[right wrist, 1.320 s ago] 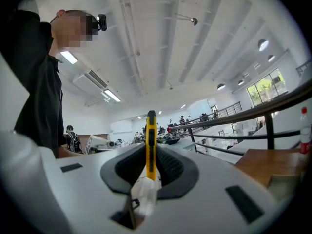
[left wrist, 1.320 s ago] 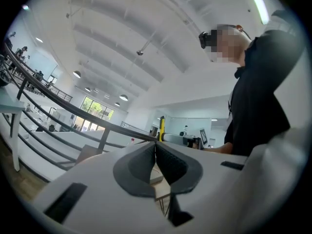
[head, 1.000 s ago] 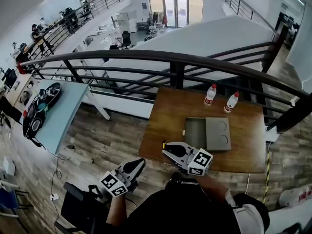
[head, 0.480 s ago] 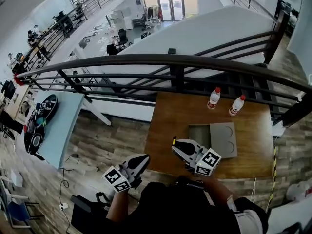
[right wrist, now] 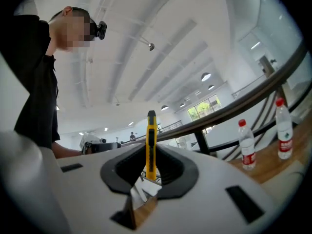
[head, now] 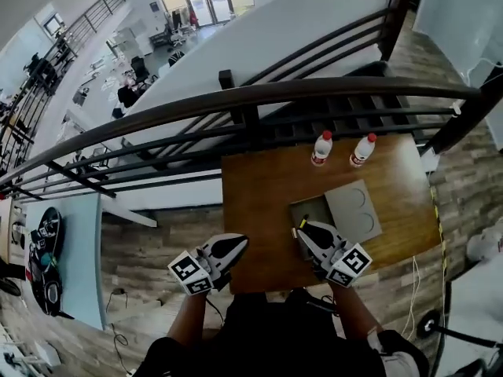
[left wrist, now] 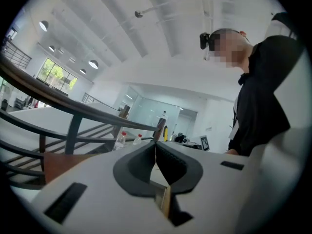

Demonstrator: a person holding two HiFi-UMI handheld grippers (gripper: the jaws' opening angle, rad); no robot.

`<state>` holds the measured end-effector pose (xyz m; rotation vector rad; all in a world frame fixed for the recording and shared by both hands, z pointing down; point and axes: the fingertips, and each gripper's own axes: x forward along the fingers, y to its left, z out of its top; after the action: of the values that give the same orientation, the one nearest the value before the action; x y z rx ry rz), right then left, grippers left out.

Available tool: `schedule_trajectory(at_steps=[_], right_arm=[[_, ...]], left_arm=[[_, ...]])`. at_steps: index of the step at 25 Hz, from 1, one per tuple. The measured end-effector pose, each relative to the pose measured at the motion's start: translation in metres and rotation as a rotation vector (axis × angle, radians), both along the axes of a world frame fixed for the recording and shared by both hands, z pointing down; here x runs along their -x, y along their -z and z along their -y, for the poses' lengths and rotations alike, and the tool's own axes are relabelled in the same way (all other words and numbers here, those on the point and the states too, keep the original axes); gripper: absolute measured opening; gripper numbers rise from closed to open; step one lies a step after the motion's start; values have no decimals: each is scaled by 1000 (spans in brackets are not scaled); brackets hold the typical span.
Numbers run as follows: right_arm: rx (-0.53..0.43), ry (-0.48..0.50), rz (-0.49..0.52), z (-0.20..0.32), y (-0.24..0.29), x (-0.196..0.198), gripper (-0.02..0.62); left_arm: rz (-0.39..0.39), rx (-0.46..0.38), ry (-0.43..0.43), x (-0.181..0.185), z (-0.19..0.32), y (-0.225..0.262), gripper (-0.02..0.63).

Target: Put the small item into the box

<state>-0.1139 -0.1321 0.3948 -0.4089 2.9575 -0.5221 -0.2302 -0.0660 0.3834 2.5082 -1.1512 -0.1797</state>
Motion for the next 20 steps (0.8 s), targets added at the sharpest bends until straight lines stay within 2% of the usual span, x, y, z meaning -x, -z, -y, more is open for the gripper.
schedule_trajectory(at_steps=[5,8,12,16,20], right_arm=[[-14,-170,-63,31,-15,-13,66],[19,-298,-79,46,-32,-31,66],[55,-433,-107,74,-62,-42,66],[147,-490,-236,71,-108,-67,66],[222,-499,-371,71,-156,-79,66]], left_arm=[[8,10,-159,2,49,-15,17],[5,31,-263,-6,65,-29,17],[22,63,-326,-2,85,-62,17],[-5,120,-389,-22,88,-100,17],[-21,129,-434,-41,100,-129,17]])
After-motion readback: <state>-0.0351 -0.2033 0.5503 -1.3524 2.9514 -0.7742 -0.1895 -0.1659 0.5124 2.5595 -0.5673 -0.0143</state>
